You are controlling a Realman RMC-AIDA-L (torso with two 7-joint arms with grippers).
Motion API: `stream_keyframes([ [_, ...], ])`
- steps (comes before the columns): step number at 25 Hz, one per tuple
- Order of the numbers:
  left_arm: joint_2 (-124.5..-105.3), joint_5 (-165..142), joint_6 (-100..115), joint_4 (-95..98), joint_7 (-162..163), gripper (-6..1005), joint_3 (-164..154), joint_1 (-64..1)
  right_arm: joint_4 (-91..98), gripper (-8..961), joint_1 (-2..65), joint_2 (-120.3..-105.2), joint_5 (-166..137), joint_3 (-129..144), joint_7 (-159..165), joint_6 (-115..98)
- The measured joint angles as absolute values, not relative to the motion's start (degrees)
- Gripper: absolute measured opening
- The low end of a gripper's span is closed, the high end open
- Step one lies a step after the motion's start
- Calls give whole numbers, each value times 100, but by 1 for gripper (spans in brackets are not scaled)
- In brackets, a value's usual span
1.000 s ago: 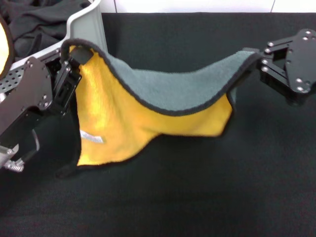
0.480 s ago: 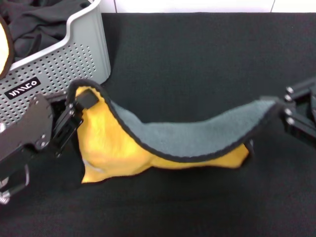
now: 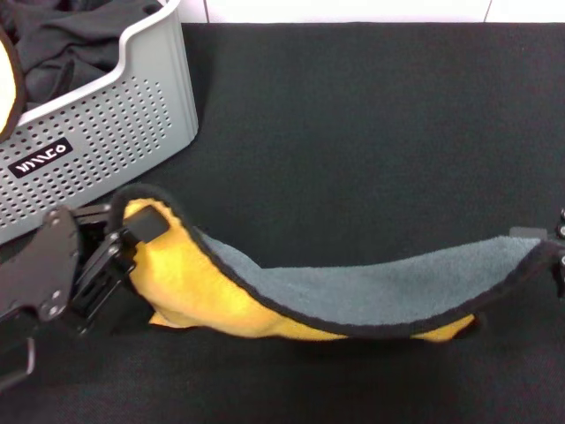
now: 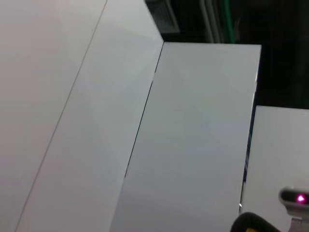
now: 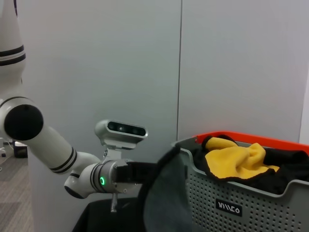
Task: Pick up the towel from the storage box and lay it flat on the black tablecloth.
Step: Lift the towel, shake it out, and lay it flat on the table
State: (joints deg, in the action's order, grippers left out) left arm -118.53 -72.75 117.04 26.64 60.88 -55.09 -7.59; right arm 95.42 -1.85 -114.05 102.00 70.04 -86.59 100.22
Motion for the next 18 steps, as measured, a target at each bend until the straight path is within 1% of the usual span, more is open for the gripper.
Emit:
stream_keyframes([
  [3,-11841,-6891,11699,2831,6144,27,-5815,-600,9494,48,-138,-11411,10196,7007,-8634,10030],
  [6,-11821,-6859,11698,2849,6291,27,-5894,-617,9408,49,-15,-11411,10181,7107,-8624,10086],
  [9,-11766,-6877,11696,2851,6374,27,-5963,-610,9440,49,22,-11405,10195,7209,-8572,10115],
  [15,-11630,-6764,11697,2913,6546,27,-6041,-379,9422,49,-43,-11413,10521,7128,-8287,10117],
  [18,-11614,-6657,11697,2989,6567,27,-6035,-250,9366,50,-57,-11422,10550,6982,-8194,10057],
])
